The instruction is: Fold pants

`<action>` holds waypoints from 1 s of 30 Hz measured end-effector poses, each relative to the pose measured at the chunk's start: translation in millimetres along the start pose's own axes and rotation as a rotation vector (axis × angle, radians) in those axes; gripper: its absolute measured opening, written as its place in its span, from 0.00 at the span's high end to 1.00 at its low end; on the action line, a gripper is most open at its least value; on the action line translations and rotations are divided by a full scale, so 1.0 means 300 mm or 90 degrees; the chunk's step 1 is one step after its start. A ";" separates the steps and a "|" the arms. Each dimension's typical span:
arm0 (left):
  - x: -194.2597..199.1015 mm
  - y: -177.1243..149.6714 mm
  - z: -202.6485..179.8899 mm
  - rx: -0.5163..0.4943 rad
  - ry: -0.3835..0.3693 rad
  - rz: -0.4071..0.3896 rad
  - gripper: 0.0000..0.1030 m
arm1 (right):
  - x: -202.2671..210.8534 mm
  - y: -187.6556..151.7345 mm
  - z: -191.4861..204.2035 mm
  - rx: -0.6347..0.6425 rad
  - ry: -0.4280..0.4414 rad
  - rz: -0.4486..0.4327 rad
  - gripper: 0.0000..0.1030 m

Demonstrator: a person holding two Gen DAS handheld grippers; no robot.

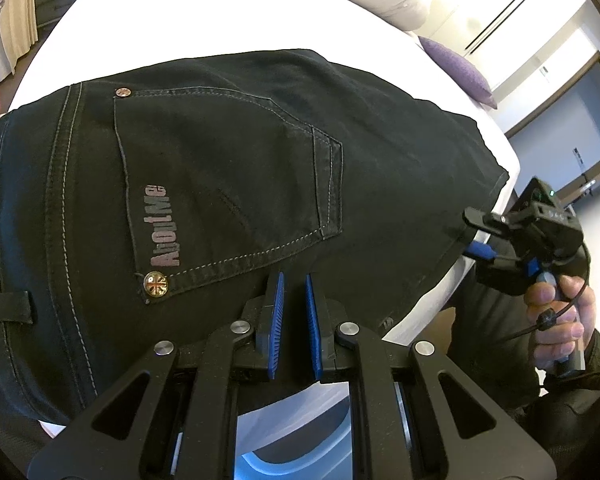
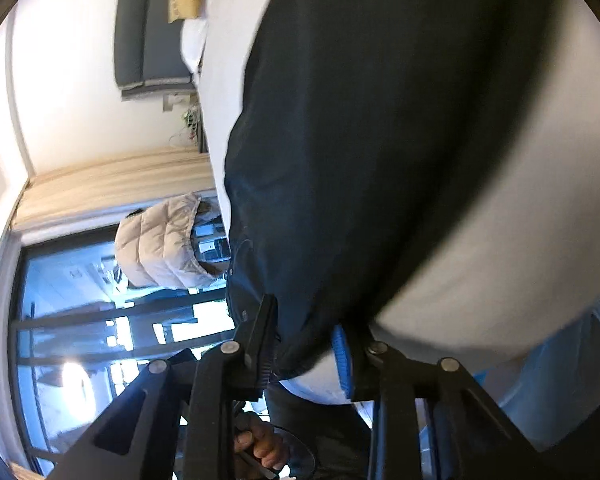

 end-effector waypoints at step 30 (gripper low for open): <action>-0.016 0.005 0.000 -0.003 -0.002 0.011 0.89 | 0.399 0.272 -0.216 -0.141 0.049 -0.268 0.98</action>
Point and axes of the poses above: each gripper's, at about its wrist camera, not at the fingertips, and x roughly against the way its jaws point, z to its left, y to its top, the point moved 1 cm from there along -x, roughly the way its jaws point, and after that the axes turned 5 degrees about -z, right-handed, at the moved point
